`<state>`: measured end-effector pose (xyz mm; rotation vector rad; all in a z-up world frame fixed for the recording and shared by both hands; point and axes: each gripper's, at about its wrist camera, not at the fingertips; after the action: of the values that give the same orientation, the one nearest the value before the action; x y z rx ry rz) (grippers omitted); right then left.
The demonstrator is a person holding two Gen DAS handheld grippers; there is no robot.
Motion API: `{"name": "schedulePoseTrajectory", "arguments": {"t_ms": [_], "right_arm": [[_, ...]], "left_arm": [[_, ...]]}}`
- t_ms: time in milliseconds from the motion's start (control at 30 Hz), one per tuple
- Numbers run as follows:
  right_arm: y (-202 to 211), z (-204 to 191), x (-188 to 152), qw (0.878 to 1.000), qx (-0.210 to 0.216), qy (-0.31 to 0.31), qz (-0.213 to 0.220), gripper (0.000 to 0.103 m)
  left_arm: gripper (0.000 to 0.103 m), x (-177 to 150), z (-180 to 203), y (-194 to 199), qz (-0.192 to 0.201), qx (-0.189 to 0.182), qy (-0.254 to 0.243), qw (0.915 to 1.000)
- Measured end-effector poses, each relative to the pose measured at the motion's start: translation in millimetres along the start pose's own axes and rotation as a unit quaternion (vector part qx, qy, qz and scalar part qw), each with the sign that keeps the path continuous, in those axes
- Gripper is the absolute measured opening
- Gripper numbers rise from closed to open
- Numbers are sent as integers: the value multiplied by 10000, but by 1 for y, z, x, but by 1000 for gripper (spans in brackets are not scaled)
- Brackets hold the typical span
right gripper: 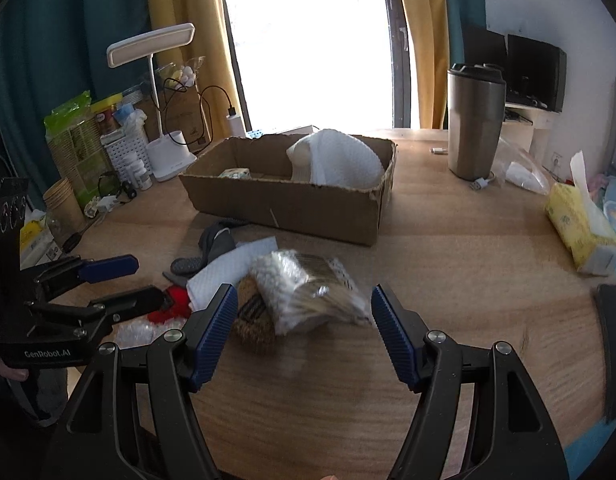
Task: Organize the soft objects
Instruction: 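Move both open tools back toward the items on the desk, then grasp the bubble-wrap bag with the left tool while the right tool grasps the cotton swab bag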
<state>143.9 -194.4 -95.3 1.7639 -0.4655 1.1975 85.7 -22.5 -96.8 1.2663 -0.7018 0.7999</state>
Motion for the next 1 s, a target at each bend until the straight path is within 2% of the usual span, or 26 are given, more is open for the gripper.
{"name": "schedulePoseTrajectory", "arguments": {"t_ms": [467,633,700,1000], "right_arm": [[14,4,-15,9998,-24,-155,90,72],[16,8,-17,9997,-31,-205,109,72],[15,8,-17,9997,-38,-222,105,72],[12,7,-18,9997,-29,-230,77,72]], "left_arm": [[70,-24,16,-8,-481,-123,-83,9987],[69,-28,22,-9,-521,-92,-289,9982],[60,-29,23,-10,-555,-97,-356,9978],[51,-29,21,-1,-484,-207,-362,9980]]}}
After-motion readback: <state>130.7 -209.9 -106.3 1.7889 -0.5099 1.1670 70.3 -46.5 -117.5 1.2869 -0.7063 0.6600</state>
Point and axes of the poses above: each gripper's, at about its wrist camera, not at the fingertips, and y roughly against the way its jaws point, z to its right, x to its top, and after that the axes turned 11 degrees about z, right-handed
